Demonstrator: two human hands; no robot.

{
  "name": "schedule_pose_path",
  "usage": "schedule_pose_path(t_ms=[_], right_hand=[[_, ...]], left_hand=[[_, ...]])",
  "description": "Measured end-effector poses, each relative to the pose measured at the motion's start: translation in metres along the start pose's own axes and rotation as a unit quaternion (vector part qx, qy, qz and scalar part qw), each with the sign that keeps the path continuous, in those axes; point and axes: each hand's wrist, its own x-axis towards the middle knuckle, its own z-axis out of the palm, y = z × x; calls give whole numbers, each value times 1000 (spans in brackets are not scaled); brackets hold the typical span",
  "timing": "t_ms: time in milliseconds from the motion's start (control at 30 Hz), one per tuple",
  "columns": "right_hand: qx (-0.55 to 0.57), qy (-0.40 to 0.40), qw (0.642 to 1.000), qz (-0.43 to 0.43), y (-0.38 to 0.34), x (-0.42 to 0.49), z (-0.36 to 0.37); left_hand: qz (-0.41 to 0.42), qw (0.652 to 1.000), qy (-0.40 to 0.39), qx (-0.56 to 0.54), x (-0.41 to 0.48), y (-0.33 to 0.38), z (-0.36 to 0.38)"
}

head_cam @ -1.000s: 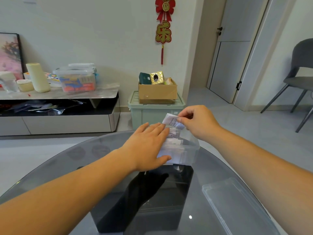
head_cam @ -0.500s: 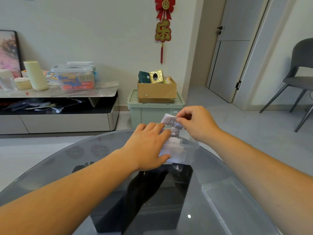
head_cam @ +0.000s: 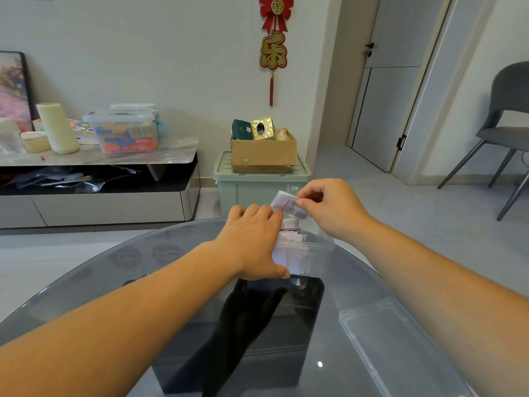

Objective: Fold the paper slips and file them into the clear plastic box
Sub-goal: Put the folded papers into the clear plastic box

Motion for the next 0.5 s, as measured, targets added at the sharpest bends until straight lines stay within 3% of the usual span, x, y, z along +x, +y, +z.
schedule_pose_path(t_ms=[333,500], right_hand=[[-18,-16,1000,-1,2,0,2],[-89,-30,995,-34,-2,-2,6]], left_hand=[[-4,1000,-19,-3,-3,-1,-3],[5,1000,8,-8,-12,0,0]])
